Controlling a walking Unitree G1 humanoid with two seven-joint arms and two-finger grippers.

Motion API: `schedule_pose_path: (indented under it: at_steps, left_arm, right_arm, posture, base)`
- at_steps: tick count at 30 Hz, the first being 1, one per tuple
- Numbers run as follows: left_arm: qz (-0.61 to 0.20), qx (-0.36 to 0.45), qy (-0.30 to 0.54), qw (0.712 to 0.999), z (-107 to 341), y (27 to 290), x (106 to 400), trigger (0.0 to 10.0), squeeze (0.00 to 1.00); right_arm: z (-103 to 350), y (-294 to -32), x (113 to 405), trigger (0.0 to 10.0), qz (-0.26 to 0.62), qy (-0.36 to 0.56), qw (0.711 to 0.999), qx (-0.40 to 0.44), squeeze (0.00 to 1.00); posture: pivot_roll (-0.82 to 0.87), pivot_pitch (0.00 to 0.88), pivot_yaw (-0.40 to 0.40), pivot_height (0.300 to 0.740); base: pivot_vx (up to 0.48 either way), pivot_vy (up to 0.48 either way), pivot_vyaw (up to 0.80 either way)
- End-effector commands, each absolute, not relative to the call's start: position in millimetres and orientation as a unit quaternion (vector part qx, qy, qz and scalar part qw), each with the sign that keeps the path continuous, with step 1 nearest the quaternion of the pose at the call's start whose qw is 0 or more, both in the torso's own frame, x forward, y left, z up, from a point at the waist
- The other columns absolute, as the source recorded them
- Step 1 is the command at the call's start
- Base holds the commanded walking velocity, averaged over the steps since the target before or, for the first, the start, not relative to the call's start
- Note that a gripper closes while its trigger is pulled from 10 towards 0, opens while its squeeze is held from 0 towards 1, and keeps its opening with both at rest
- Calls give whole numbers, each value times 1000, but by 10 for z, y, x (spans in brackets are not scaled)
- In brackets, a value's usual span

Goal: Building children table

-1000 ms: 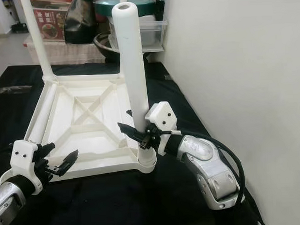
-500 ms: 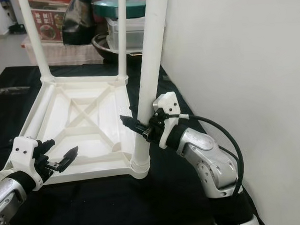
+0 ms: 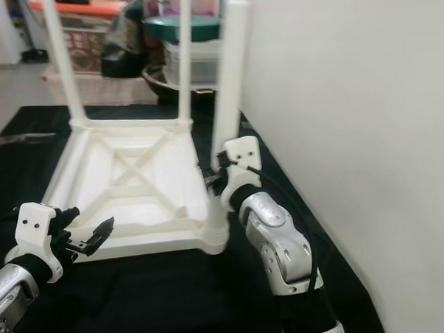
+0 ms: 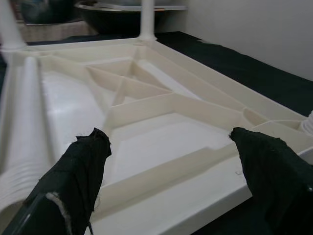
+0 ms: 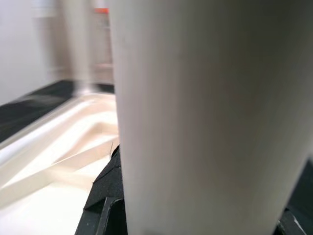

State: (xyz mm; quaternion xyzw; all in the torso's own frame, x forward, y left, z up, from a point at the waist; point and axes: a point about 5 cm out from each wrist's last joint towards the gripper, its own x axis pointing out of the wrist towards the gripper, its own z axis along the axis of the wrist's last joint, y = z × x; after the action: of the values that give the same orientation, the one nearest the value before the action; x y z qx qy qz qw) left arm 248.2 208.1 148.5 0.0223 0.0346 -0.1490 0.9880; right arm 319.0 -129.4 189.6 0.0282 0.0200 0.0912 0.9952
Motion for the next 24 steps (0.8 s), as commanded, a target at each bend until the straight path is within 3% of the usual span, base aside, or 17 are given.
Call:
schedule_pose_path:
  at_steps: [1, 7, 14, 24]
  left_arm:
    - [-133, 26, 43, 990, 1449, 2116, 2513, 10000, 0]
    - [-122, 27, 50, 991, 1425, 2119, 2542, 10000, 0]
    - [-98, 30, 52, 993, 1416, 2165, 2573, 10000, 0]
    - [-84, 30, 51, 995, 1415, 2194, 2589, 10000, 0]
  right_arm:
    - [1476, -1775, 3194, 0, -86, 116, 989, 18, 0]
    - [1321, -1819, 3224, 0, -138, 159, 976, 60, 0]
    - [1377, -1818, 3284, 0, -177, 151, 970, 64, 0]
    - [1402, -1545, 3295, 0, -165, 136, 976, 45, 0]
  posture:
    - [71, 0, -118, 740]
    - [74, 0, -122, 740]
    - [77, 0, -128, 740]
    - [81, 0, -129, 740]
  base:
    - [0, 0, 0]
    - [0, 0, 0]
    - [0, 0, 0]
    - [0, 0, 0]
